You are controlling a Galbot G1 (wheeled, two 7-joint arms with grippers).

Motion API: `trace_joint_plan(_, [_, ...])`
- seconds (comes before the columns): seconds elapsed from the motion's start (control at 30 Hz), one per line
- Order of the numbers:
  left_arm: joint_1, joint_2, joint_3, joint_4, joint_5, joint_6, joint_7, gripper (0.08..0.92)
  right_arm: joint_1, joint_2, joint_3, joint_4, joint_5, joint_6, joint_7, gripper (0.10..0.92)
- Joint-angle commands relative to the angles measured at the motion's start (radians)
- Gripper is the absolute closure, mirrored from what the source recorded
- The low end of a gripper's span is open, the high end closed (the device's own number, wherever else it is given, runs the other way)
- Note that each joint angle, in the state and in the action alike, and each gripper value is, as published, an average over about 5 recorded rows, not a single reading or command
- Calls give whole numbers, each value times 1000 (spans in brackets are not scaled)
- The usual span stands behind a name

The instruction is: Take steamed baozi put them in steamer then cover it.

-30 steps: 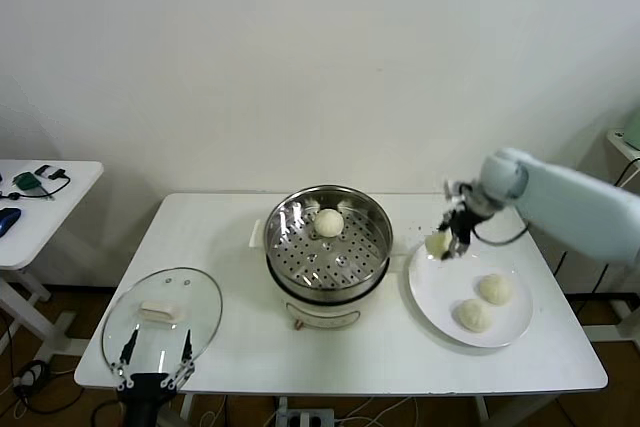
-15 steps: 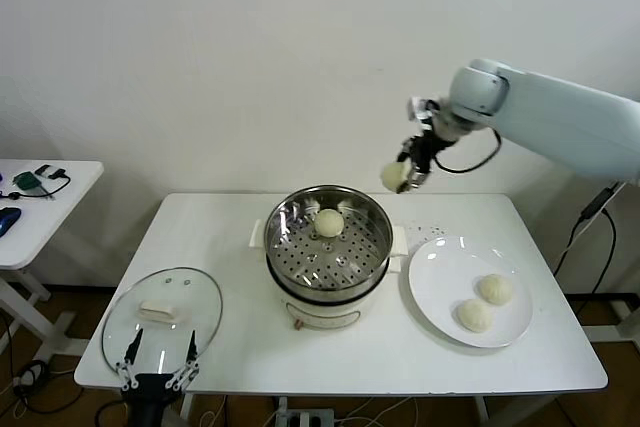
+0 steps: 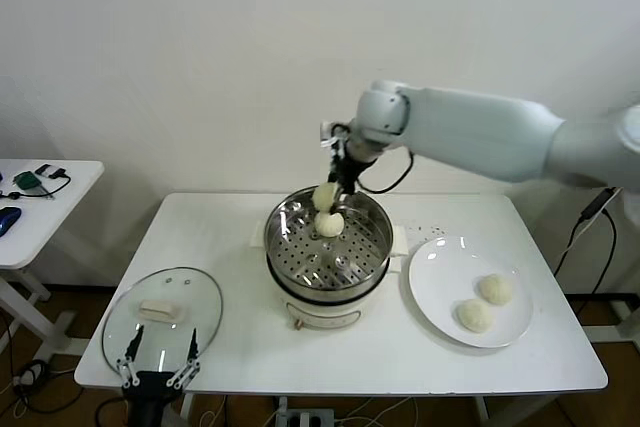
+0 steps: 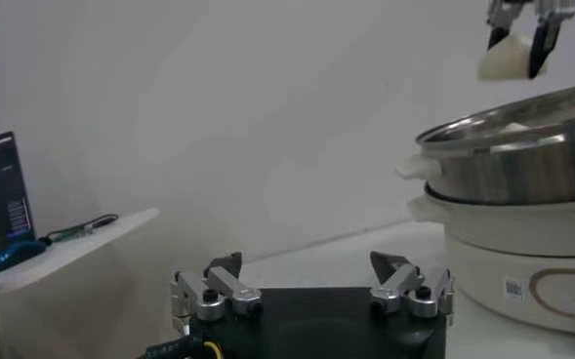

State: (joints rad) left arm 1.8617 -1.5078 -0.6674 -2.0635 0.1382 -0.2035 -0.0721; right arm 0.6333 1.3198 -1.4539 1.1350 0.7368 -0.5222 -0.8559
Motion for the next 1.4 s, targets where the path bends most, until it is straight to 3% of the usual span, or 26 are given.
trace_joint_plan(0.03, [-3,-9,-4,2,6,2,0,177,-115,130,0,-80,-13,-23,29,338])
trace_joint_plan(0.43, [-4,2,-24,3,-6,4,-2,177,-132,145,-8,-106,-34,-20,11,335])
trace_joint_plan(0.63, [0,1,-21,3,-3,4,-4,177,-117,128,-5,-98,-40,-29,2,227])
trace_joint_plan(0.83, [5,-4,-21,-3,-1,4,-8,177,-74,73,12,-60,-33,-33,-13,203])
trace_joint_plan(1.13, [7,-2,-17,-2,-2,4,-9,177,159,-214,-51,136,17,22,-108,203])
trace_joint_plan(1.4, [-6,-12,-3,-1,12,14,-7,177,232,-531,-101,302,-95,88,-179,203])
